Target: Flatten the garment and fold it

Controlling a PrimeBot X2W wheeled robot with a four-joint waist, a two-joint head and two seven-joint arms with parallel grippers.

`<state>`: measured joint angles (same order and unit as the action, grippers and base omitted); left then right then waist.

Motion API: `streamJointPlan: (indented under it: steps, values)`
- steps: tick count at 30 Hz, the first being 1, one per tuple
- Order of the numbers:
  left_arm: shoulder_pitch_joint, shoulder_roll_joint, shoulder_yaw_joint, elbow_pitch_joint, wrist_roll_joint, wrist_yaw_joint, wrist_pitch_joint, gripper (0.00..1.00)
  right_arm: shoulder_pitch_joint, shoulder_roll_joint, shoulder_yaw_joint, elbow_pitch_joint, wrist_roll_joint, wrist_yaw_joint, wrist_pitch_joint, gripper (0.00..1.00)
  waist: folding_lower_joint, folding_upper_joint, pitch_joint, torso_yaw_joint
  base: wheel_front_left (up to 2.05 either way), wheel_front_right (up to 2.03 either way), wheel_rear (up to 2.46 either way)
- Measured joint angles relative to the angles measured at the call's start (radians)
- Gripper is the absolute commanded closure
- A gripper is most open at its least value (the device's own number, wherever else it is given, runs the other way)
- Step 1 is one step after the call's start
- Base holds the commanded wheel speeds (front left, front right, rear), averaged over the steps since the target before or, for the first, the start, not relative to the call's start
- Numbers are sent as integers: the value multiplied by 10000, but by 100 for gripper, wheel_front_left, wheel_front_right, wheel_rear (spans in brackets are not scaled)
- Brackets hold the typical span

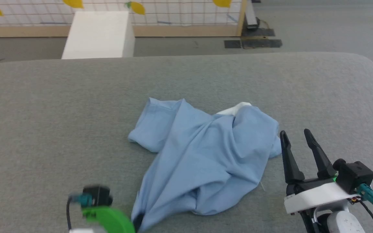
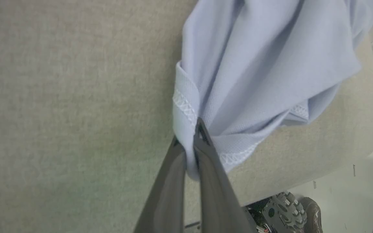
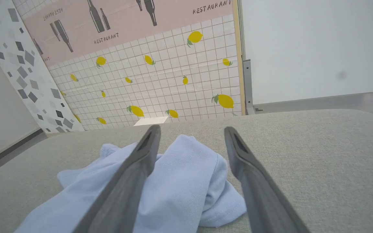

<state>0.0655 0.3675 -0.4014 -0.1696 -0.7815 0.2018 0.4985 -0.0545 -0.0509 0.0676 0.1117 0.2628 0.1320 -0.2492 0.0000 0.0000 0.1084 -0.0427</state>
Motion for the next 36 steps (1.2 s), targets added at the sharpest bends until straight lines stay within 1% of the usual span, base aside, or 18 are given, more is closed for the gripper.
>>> streamJointPlan:
  steps: [2,3,4,5,7,10,13,15,17,20,23,26,31,36]
  values:
    - [758,157,38,-127,-171,395,382,100,7,-2,0,-17,-12,0,27,0,0,0,-40,195,0,0,0]
    - [1066,213,50,-128,-213,589,523,69,11,-2,10,-21,-23,0,29,0,0,0,-57,292,0,0,0]
    - [1284,240,86,-102,-203,807,539,0,12,2,23,-21,-38,0,40,0,0,0,-75,379,0,0,0]
    - [1370,259,111,-75,-173,938,529,0,12,2,38,-19,-40,0,42,0,0,0,-88,437,0,0,0]
    - [1381,238,184,-98,-63,995,276,0,12,2,59,-19,-40,0,44,0,0,0,-120,547,0,0,0]
    - [1169,-8,441,-230,138,903,-738,0,12,0,125,-12,-42,0,77,0,0,0,-187,572,0,0,0]
    - [576,-58,769,-176,786,857,-1942,0,20,8,182,-13,-54,0,113,0,0,0,-233,447,0,0,0]
    - [-22,-282,968,44,1016,828,-2731,0,30,4,146,-12,-71,0,113,0,0,0,-250,327,0,0,0]
    - [-638,-466,993,474,1304,788,-3181,0,42,2,173,-13,-71,0,115,0,0,0,-254,204,0,0,0]
    - [-1590,-769,667,1421,1373,451,-3179,0,54,6,190,-21,-79,0,119,0,0,0,-231,-30,0,0,0]
    - [-2710,-1168,307,2529,1333,102,-2886,0,53,2,194,-84,-79,0,130,0,0,0,-166,-308,0,0,0]
    - [-3758,-1381,157,3538,1302,-67,-2558,0,47,4,232,-130,-79,0,130,0,0,0,-55,-549,0,0,0]
    - [-5558,-1605,113,5463,1313,-127,-2059,0,-37,2,249,-144,-58,0,128,0,0,0,312,-953,0,0,0]
    - [-6672,-1511,-12,7016,1488,104,-1296,0,-188,0,286,-104,42,0,107,0,1,0,677,-1316,0,0,0]
